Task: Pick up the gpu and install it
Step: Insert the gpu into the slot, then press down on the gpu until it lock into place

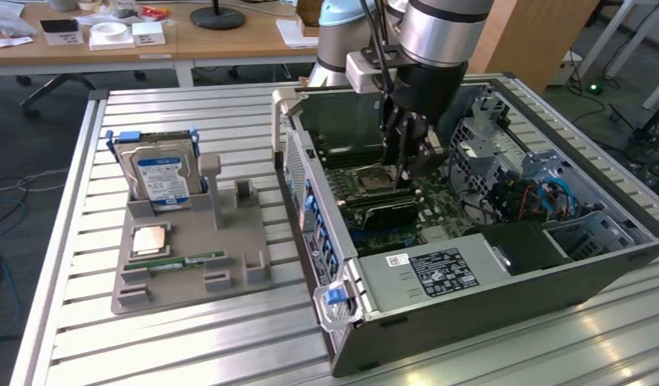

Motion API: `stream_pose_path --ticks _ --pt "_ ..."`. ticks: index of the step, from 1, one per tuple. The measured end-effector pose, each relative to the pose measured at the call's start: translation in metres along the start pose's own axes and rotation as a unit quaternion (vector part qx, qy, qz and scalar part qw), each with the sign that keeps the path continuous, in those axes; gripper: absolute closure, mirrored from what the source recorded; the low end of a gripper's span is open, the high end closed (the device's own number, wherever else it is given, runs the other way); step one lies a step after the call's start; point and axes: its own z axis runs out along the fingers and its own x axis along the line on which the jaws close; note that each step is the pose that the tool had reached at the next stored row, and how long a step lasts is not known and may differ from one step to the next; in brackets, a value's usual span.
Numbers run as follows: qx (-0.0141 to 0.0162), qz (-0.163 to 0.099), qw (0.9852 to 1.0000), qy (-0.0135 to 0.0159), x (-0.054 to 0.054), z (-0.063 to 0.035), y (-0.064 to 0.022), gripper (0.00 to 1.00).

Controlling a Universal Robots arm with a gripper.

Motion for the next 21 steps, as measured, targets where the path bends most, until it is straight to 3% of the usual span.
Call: stream_pose_path --ticks 21 --pt "0.0000 0.000 1.0000 0.0000 0.0000 -0.0029 0.0000 0.49"
